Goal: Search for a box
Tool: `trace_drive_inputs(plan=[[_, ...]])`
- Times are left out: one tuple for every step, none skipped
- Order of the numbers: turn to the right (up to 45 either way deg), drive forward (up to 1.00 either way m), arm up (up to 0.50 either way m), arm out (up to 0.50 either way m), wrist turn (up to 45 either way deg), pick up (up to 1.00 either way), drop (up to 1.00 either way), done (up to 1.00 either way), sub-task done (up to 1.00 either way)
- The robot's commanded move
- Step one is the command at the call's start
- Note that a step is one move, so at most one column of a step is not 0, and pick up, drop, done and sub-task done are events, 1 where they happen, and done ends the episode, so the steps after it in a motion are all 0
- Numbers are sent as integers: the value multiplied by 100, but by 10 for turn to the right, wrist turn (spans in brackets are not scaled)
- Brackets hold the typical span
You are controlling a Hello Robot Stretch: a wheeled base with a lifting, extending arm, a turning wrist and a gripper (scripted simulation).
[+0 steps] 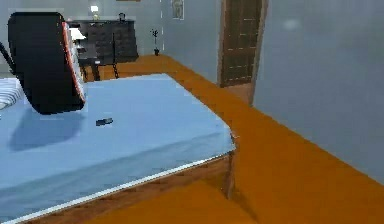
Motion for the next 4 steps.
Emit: trace_drive_inputs(plan=[[300,0,0,0,0,0,0,0,0],[0,100,0,0,0,0,0,0,0],[30,0,0,0,0,0,0,0,0],[0,45,0,0,0,0,0,0,0]])
